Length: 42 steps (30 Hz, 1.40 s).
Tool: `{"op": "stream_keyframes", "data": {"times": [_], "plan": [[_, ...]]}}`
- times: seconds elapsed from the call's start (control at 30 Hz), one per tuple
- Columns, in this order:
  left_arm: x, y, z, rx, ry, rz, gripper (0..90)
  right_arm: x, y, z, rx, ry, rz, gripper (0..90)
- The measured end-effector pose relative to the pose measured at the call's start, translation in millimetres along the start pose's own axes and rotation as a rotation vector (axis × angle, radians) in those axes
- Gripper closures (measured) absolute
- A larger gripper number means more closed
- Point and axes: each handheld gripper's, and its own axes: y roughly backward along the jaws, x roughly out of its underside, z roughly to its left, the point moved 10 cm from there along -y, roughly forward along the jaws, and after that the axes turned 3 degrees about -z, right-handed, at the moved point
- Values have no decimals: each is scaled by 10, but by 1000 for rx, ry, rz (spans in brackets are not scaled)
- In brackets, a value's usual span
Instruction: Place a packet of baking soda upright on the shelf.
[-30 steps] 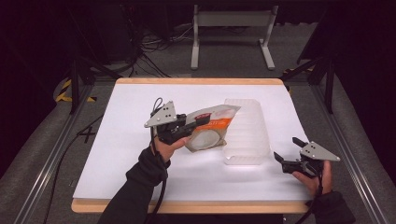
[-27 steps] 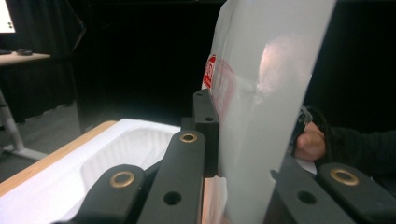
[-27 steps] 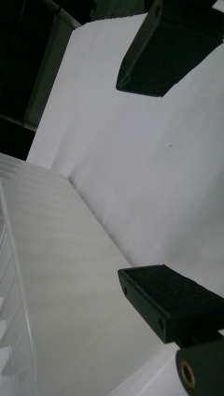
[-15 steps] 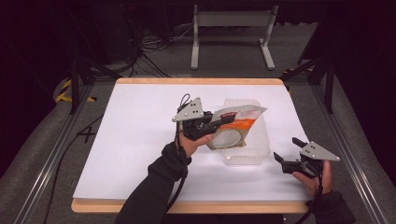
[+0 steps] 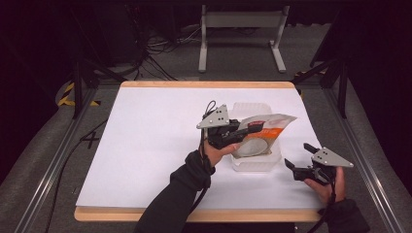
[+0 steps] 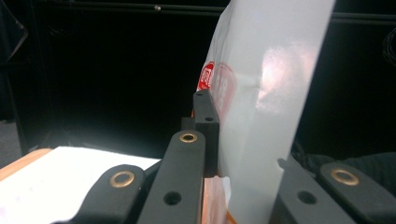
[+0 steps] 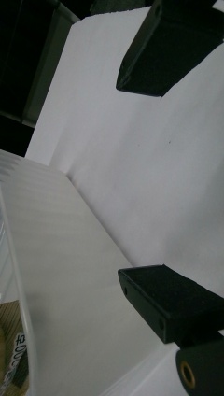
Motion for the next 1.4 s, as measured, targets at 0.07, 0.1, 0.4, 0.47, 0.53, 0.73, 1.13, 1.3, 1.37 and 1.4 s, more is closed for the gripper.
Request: {"op": "stream_keyframes", "data": {"times": [0.07,0.1,0.4,0.47,0.53,0.73,1.13,1.3,1.37,1.4], "plan": [[-22,-29,-33,14,1,-11,897,1,0,3,-1,2,2,91],[-28,-40,-38,14,-1,-13,897,1,-1,4,-1,2,2,91],[149,-174,-33,30,31,1,897,4,-4,10,-5,7,5,89],[244,-193,-24,34,57,2,897,5,-4,10,-6,7,5,89],[338,-198,-13,35,72,15,897,5,-5,11,-6,7,5,89],[605,-140,11,41,142,9,896,5,-5,10,-4,7,6,89],[700,31,43,-3,117,54,894,6,-7,15,-4,10,8,88],[697,28,50,-9,110,65,895,5,-6,13,-5,8,6,88],[695,26,57,-15,100,71,894,6,-6,14,-5,9,7,88],[694,26,59,-19,99,75,892,6,-6,16,-6,9,7,88]]}}
